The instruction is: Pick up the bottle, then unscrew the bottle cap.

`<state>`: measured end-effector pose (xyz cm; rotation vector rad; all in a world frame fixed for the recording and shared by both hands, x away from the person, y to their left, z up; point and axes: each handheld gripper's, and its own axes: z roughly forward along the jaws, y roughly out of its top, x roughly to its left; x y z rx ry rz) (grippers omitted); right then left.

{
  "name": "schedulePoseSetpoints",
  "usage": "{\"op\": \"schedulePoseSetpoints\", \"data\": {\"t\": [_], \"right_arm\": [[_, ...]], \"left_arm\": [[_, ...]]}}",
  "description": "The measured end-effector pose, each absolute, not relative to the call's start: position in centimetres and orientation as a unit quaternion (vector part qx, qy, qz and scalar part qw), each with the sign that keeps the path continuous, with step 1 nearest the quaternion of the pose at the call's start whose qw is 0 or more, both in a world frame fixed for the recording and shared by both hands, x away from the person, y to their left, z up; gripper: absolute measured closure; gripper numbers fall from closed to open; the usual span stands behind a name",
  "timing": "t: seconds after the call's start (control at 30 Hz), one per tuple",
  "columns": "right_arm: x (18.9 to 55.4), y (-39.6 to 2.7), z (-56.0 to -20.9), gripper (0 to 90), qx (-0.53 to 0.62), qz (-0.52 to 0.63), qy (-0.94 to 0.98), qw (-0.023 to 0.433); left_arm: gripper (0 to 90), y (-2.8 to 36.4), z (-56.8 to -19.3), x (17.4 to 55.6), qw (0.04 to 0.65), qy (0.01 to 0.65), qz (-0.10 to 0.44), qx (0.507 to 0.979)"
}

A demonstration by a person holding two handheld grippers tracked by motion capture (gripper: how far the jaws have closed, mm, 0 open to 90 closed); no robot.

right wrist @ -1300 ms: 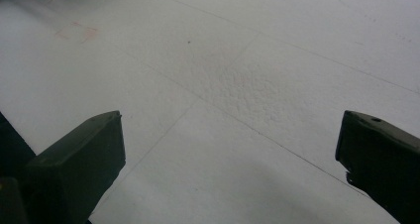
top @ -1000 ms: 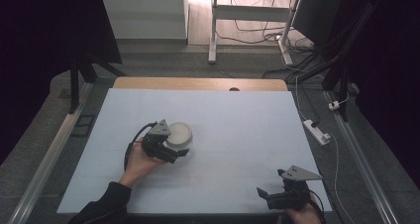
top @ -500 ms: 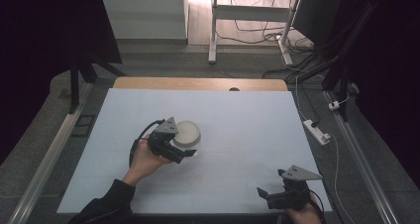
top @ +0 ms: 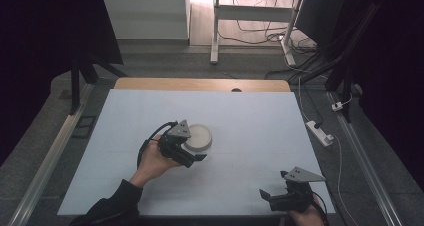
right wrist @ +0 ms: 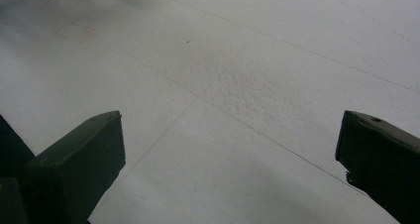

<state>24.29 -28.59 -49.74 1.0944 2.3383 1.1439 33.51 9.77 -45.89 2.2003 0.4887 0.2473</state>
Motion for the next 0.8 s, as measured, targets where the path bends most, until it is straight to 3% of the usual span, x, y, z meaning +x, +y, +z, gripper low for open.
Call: {"op": "schedulePoseSetpoints", "data": {"t": [0.8], "right_arm": [[24.2, -28.6, -49.7, 0.0, 0.38, 0.403, 0.817, 0.161]], "left_arm": [[7.6, 9.2, -45.7, 32.0, 0.448, 0.183, 0.08, 0.872]]}}
